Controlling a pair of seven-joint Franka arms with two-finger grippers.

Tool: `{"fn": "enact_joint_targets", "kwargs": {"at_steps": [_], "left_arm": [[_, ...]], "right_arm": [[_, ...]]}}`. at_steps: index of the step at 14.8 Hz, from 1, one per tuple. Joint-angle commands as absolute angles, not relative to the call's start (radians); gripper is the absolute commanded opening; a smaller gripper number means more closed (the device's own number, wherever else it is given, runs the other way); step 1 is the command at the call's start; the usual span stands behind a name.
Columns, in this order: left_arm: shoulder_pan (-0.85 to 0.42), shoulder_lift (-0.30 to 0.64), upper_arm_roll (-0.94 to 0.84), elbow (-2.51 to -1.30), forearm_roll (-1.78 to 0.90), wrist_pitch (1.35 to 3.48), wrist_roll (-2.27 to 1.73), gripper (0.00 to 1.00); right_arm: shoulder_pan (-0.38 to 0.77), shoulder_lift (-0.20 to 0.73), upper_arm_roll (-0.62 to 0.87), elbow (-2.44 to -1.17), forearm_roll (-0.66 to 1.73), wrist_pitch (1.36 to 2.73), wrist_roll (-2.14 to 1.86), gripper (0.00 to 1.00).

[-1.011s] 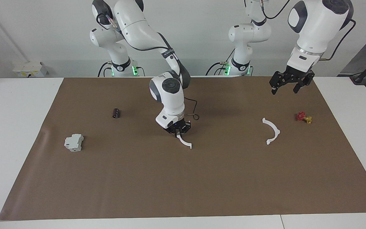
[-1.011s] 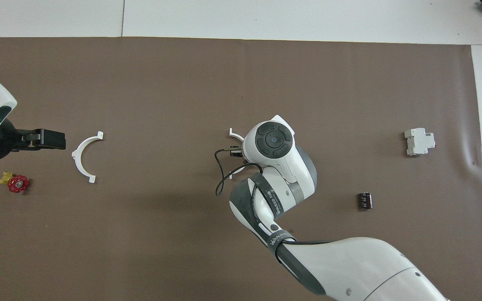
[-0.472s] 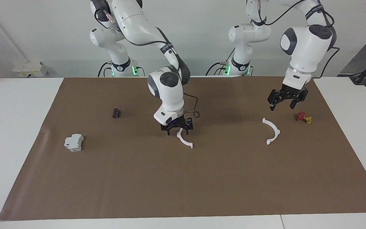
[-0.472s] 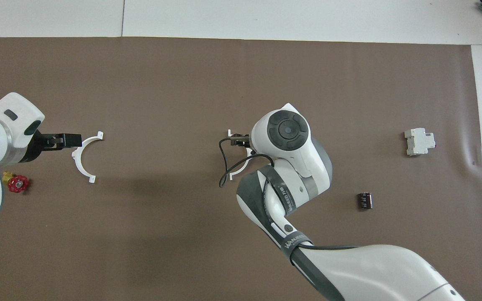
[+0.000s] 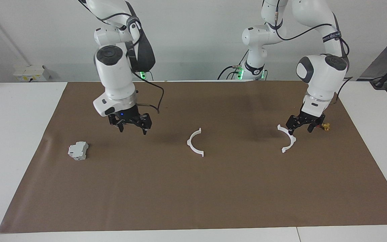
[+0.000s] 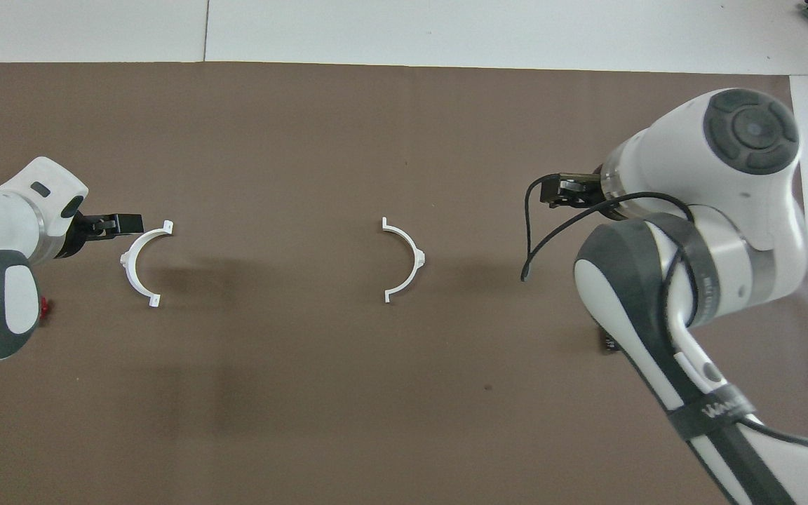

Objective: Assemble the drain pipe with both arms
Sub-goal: 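Release the half-ring at center while the left gripper grasps the other half-ring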

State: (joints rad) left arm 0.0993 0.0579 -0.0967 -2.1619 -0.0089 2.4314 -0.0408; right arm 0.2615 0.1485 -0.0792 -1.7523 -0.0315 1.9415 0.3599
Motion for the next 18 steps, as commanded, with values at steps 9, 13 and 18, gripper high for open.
{"fn": "enact_joint_targets", "kwargs": {"at_steps": [9,13,18], "left_arm": [[0.164,0.155,-0.101,-2.256,-0.009,2.562,0.081,1.00],[0.163,0.158,-0.101,-2.272,-0.009,2.579,0.074,1.00],[0.153,0.166,-0.101,-2.289,-0.011,2.612,0.037,0.31]], "right_arm": [[0.020,-0.009,-0.064,-1.755,-0.034,1.726,0.028,1.00],[0.012,-0.028,-0.066,-1.637,-0.031,1.619,0.026,1.00],[0.012,-0.023,-0.064,-1.591,-0.029,1.523,-0.025,1.00]]}}
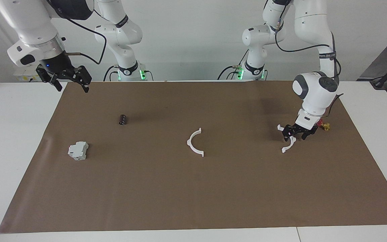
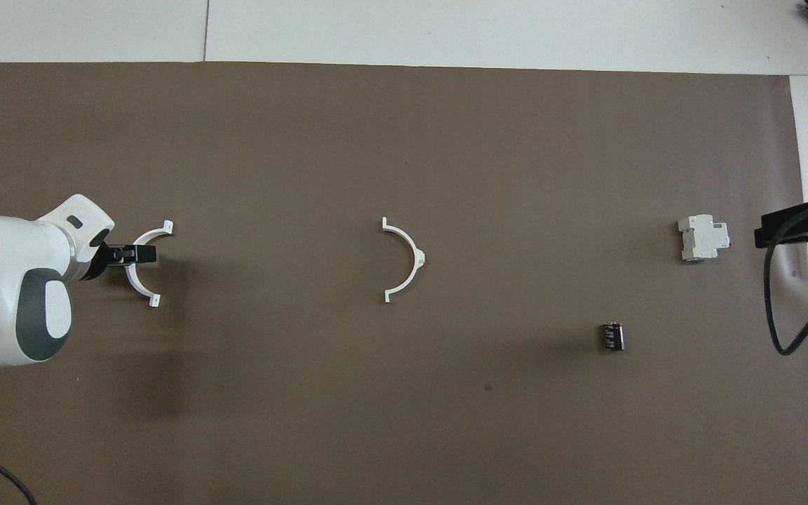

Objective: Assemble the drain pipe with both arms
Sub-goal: 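Carry the second half-ring with the left gripper to the centered half-ring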

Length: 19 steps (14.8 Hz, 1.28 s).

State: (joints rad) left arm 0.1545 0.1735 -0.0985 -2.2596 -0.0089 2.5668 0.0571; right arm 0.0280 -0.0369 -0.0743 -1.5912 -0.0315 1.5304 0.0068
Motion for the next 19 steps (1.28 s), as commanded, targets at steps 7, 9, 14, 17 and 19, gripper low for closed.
{"fn": "enact_joint_targets", "kwargs": {"at_steps": [7,9,14,17,19], "left_arm": [[0.143,0.170,-0.103,-2.249,-0.009,2.588,0.023,0.00],[0.088,0.167,-0.103,-2.185,-0.011,2.507,-0.059,0.00],[-0.154,0.169,-0.101,-2.097,-0.008,2.399,-0.441,0.00],[-0.268,0.169,-0.100,-2.092,-0.008,2.411,-0.538,0.00],[-0.345,0.170,-0.100,-2.077,0.004,2.411,-0.641,0.00]], "right_arm": [[-0.008,-0.048,-0.067,-1.640,-0.029,1.539,-0.063,1.00],[-0.014,-0.048,-0.067,-1.637,-0.029,1.537,-0.084,1.00],[0.037,-0.048,-0.130,-1.637,-0.032,1.537,-0.086,1.00],[0.040,-0.048,-0.130,-1.638,-0.032,1.537,-0.081,1.00],[0.040,-0.048,-0.130,-1.640,-0.031,1.537,-0.075,1.00]]}}
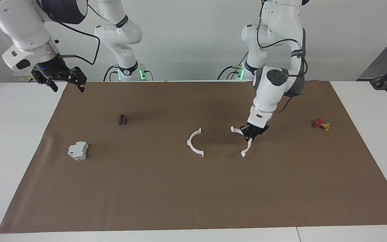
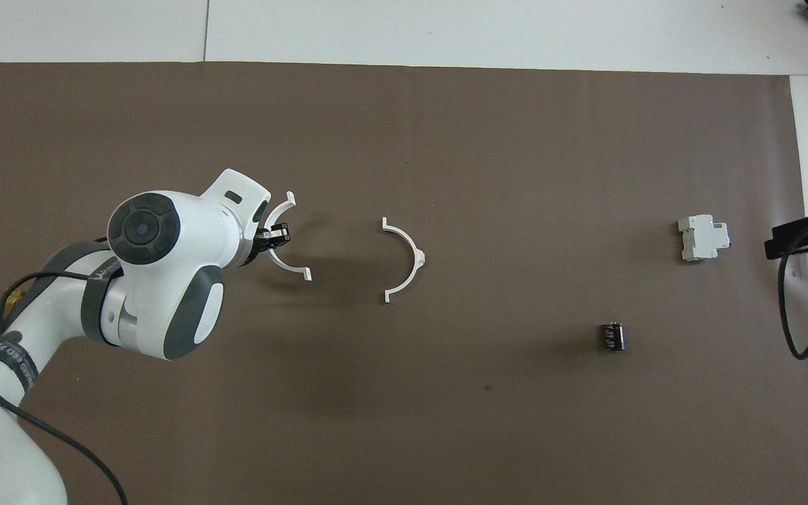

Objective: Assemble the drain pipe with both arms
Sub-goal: 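Carry the second half-ring with the left gripper to the centered half-ring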

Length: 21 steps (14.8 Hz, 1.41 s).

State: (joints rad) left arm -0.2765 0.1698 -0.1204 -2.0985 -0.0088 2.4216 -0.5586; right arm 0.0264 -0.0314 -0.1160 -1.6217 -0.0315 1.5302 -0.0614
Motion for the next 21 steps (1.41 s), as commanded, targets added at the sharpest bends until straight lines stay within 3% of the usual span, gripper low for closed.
{"fn": "enact_joint_targets", "kwargs": {"at_steps": [1,4,21], "left_arm": [[-0.377,0.192,-0.100,-2.048,0.044,2.410,-0.716,0.00],[-0.448,0.346,-0.098,-1.916,0.161,2.401,-0.882,0.00],[-0.489,0.324,-0.106,-1.996,0.181,2.405,-0.721,0.00]], "right_arm": [[0.037,-0.048,-0.130,-1.640,-0.031,1.537,-0.074,1.00],[0.031,-0.048,-0.130,-1.638,-0.031,1.539,-0.072,1.00],[0.034,-0.049,-0.130,-1.638,-0.031,1.537,-0.077,1.00]]}}
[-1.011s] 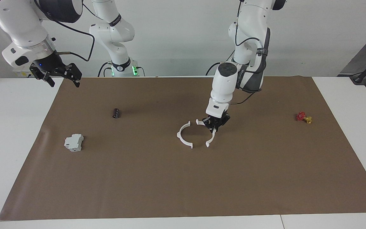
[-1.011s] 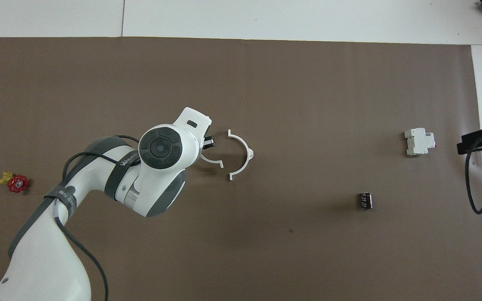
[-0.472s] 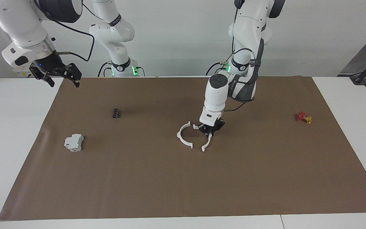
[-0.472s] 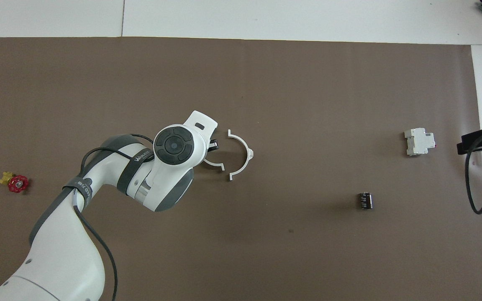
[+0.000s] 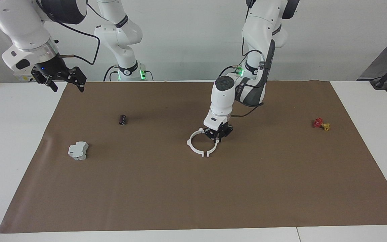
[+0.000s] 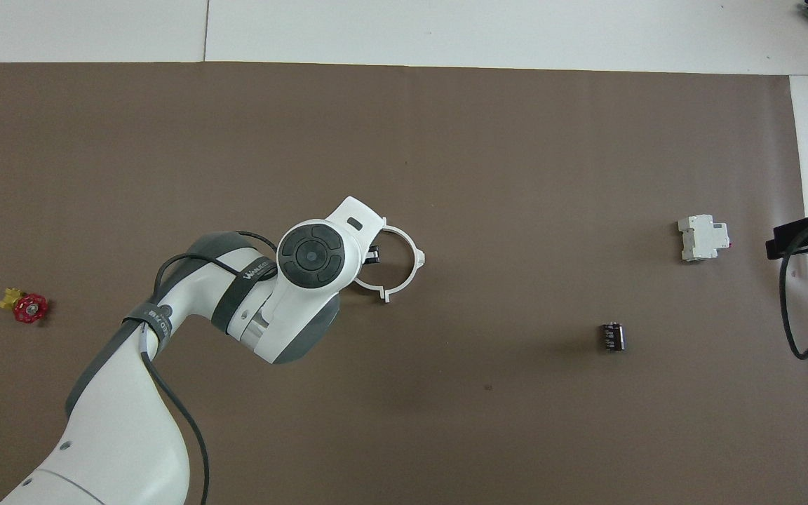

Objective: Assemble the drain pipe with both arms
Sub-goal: 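Press the left gripper's half-ring against the other to close the ring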

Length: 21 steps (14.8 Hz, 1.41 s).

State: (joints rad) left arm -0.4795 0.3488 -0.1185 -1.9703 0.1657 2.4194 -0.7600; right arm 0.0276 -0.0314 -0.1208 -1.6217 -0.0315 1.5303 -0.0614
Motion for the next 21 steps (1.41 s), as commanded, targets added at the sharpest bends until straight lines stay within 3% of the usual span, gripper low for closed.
{"fn": "enact_joint_targets", "kwargs": {"at_steps": [1,21], "left_arm": [[-0.489,0.324,-0.107,-2.002,0.181,2.411,-0.719,0.00],[-0.506,0.339,-0.106,-2.029,0.179,2.514,-0.739,0.00]], "right_arm": [[0.034,-0.049,-0.130,-1.638,-0.031,1.537,-0.077,1.00],[0.034,-0.049,-0.130,-1.638,-0.031,1.536,-0.077,1.00]]}}
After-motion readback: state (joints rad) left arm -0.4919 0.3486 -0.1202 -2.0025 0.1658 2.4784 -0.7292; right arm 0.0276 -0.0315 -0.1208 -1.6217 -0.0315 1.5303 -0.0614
